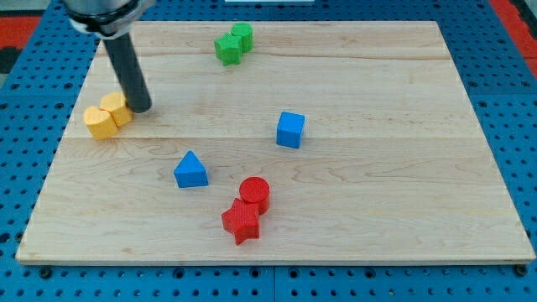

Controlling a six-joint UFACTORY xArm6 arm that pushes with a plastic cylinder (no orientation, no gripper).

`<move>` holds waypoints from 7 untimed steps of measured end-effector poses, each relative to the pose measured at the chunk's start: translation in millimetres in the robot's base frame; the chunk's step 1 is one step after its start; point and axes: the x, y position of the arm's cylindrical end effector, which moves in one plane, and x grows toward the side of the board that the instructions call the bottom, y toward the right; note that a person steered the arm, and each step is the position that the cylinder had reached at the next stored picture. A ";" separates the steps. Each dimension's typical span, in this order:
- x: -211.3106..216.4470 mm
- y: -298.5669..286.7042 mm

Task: Slide the blue cube to the bottom right side of the board

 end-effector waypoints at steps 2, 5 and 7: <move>-36.8 60.6; -2.3 82.8; 54.5 198.8</move>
